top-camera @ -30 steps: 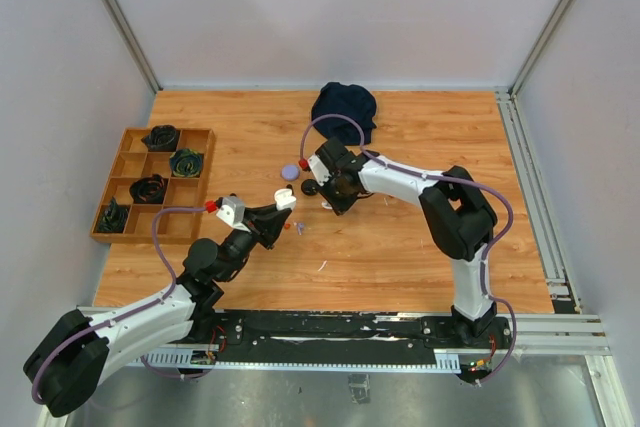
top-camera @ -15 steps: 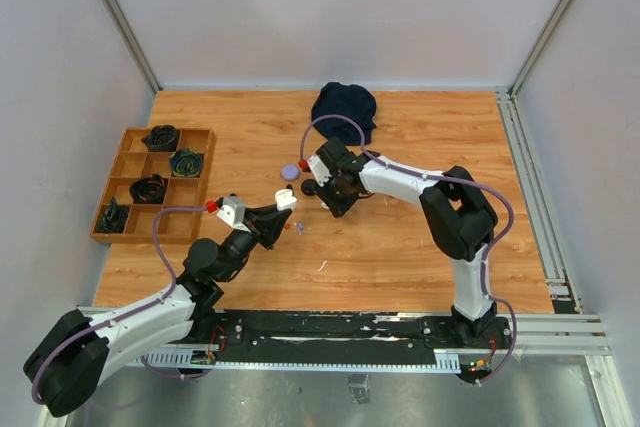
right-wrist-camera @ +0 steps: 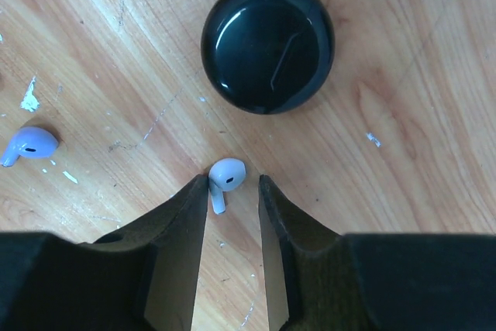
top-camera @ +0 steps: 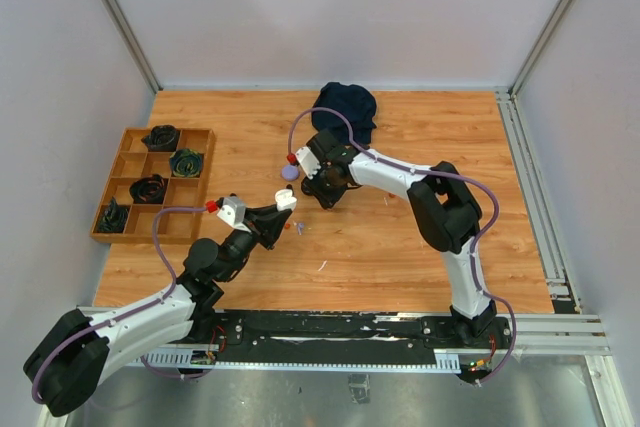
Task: Insert the wireless bluetooth earbuds into the charging case
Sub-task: Pick up the earbud from the center of the board.
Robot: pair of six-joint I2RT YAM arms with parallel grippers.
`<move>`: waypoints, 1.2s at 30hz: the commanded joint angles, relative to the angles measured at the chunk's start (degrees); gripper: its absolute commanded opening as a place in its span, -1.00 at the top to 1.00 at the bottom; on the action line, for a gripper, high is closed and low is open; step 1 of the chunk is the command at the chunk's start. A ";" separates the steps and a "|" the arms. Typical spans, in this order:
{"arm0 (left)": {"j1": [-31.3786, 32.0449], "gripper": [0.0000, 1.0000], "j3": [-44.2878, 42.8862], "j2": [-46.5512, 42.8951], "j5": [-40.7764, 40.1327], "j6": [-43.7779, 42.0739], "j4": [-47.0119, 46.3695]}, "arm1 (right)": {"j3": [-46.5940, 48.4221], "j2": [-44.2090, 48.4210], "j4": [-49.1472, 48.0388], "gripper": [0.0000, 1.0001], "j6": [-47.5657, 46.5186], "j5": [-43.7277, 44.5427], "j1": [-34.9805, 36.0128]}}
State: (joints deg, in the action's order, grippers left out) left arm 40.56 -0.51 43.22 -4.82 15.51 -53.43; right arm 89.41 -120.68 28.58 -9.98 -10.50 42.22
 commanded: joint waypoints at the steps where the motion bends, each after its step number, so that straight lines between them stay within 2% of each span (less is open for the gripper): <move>1: -0.57 1.00 2.11 0.18 -0.02 -0.74 -1.59 | 1.75 -3.61 3.46 0.32 -1.89 0.46 0.99; 8: -0.57 0.99 2.01 0.60 0.24 -0.74 -1.77 | 3.90 -5.22 5.32 0.28 -2.33 0.56 1.96; 23: -0.57 0.99 2.25 0.41 1.21 -1.28 -2.15 | 5.06 -5.44 9.60 0.53 -1.04 4.82 2.24; 29: -0.57 1.00 2.75 0.20 2.93 -2.61 -3.52 | 2.36 -1.35 8.70 0.63 -0.34 5.39 2.16; 36: -0.57 1.00 3.32 -1.23 4.91 -3.08 -4.74 | -3.62 6.64 5.58 0.66 2.30 5.14 1.96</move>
State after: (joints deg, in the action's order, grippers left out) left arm 40.56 -0.51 43.29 -1.52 13.78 -54.76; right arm 88.53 -119.04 33.50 -9.87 -6.74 43.77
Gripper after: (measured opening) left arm 0.245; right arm 0.209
